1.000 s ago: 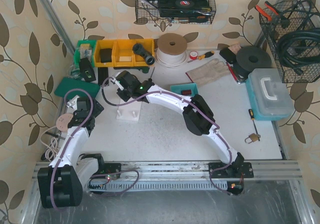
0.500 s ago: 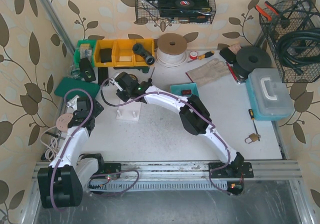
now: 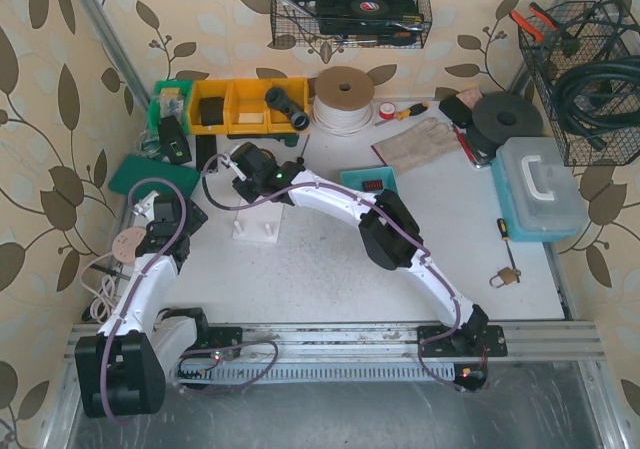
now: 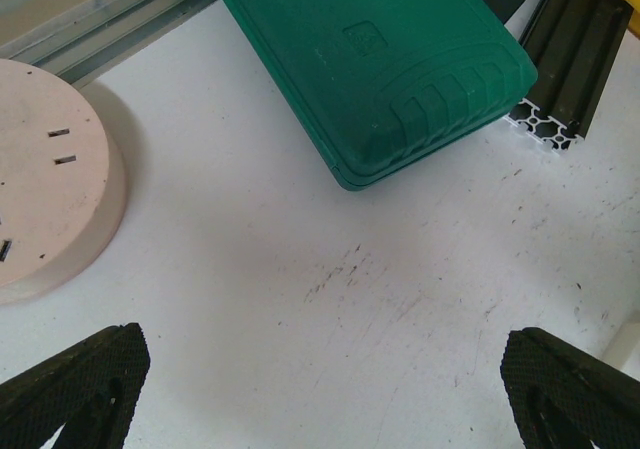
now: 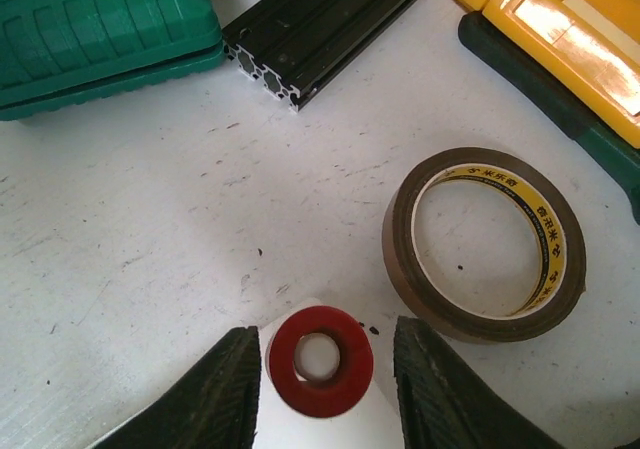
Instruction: Install the large spring
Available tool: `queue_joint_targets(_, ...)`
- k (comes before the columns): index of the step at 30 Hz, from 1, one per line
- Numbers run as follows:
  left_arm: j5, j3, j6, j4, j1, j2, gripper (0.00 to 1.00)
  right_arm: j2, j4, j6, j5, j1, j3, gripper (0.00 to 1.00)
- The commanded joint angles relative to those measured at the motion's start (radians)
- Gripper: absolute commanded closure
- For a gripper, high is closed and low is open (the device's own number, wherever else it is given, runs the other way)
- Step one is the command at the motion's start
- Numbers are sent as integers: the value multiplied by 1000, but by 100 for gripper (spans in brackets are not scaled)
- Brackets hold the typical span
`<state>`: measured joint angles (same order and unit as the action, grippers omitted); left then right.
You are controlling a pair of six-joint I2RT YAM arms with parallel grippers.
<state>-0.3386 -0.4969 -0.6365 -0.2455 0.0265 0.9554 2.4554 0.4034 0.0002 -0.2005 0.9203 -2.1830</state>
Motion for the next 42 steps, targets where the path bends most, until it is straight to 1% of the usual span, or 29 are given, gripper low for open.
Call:
queue_joint_targets(1, -9, -2, 11, 16, 6, -17, 2, -17, 18, 22, 26, -3, -45, 59)
queue_joint_targets(4, 11, -3, 22, 22, 5, -18, 2, -54, 33, 29, 33, -4, -40, 55)
queue_joint_targets(7, 67, 5, 56, 49, 6, -21, 2, -125, 46, 41, 25, -6, 10, 54)
queue_joint_targets(11, 161, 11, 111, 96, 6, -19, 3, -292, 2, 63, 9, -19, 203, 54)
queue_joint_targets(14, 279, 19, 154, 162, 4, -13, 4, -428, -34, 75, -9, -40, 362, 54)
queue_joint_targets(18, 411, 26, 168, 244, -3, 7, 5, -589, -39, 91, -45, -89, 543, 55)
queue_joint_targets(22, 441, 10, 193, 257, -53, 27, 5, -730, -32, 120, -46, -163, 689, 56)
queue_joint_targets(26, 451, -11, 245, 266, -139, 31, 5, -828, -27, 154, -42, -231, 809, 60)
queue_joint_targets(31, 452, -39, 296, 236, -220, 22, 5, -869, 22, 168, -55, -319, 885, 68)
queue_joint_targets(34, 440, -40, 320, 218, -252, 6, 4, -863, 41, 176, -8, -384, 915, 71)
queue_joint_targets(37, 420, -38, 341, 196, -279, -9, 4, -831, 66, 155, 15, -429, 929, 71)
queue_joint_targets(42, 366, -19, 352, 182, -313, -14, 4, -772, 156, 107, 50, -469, 912, 62)
